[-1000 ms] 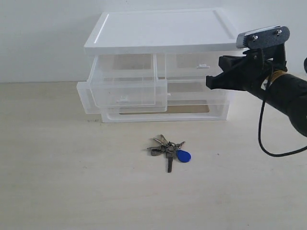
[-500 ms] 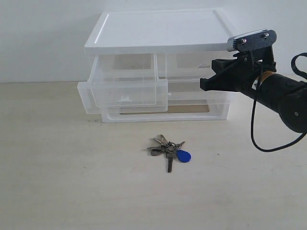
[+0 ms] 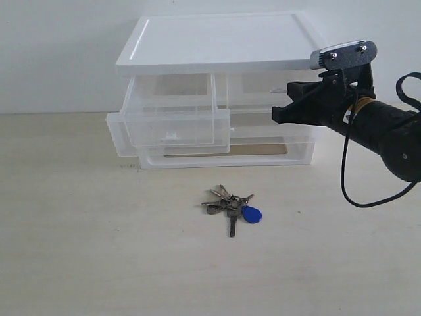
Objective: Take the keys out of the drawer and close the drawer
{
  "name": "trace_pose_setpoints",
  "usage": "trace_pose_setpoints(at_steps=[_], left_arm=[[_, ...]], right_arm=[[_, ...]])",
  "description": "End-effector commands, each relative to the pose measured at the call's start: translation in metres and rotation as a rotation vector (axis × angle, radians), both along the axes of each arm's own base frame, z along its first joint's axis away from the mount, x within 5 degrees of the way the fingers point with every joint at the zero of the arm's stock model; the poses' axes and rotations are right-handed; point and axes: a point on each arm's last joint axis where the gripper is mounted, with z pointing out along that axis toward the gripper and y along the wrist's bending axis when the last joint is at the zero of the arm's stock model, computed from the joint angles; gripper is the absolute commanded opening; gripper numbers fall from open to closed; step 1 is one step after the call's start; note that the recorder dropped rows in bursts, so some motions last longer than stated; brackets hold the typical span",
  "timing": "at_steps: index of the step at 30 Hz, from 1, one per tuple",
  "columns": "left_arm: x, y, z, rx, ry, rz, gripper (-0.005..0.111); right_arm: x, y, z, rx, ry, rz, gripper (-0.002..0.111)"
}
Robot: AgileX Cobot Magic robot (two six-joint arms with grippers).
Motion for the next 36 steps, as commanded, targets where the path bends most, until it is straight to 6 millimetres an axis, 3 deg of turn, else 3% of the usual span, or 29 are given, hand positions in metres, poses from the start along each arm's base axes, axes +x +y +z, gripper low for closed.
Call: trace_pose_setpoints(at_steps=[1, 4, 7, 14, 21, 27, 36], left_arm=[[0.019, 0.000, 0.028, 0.024, 0.105, 0.011, 0.004], [0.047, -0.012, 0.029, 0.030, 0.209, -0.150, 0.004], [0.079, -0.029, 0.015, 0.184, 0.317, -0.319, 0.004], [0.152, -0.042, -0.062, 0.201, 0.616, -0.500, 0.004], [0.201, -0.073, -0.106, 0.265, 0.688, -0.648, 0.004], [0.246, -0.091, -0.114, 0.285, 0.680, -0.641, 0.004], [0.288, -0.095, -0.106, 0.282, 0.661, -0.582, 0.004]], right_arm=[[0.007, -0.002, 0.004, 0.032, -0.015, -0.018, 0.000], [0.007, -0.001, 0.004, 0.037, -0.012, -0.015, 0.000], [0.007, -0.001, 0.004, 0.036, -0.012, -0.011, 0.000], [0.007, -0.001, 0.004, 0.037, -0.011, -0.010, 0.000], [0.007, -0.001, 0.004, 0.035, -0.012, -0.008, 0.000], [0.007, -0.001, 0.004, 0.033, -0.012, -0.008, 0.000], [0.007, -0.001, 0.004, 0.035, -0.012, -0.008, 0.000]])
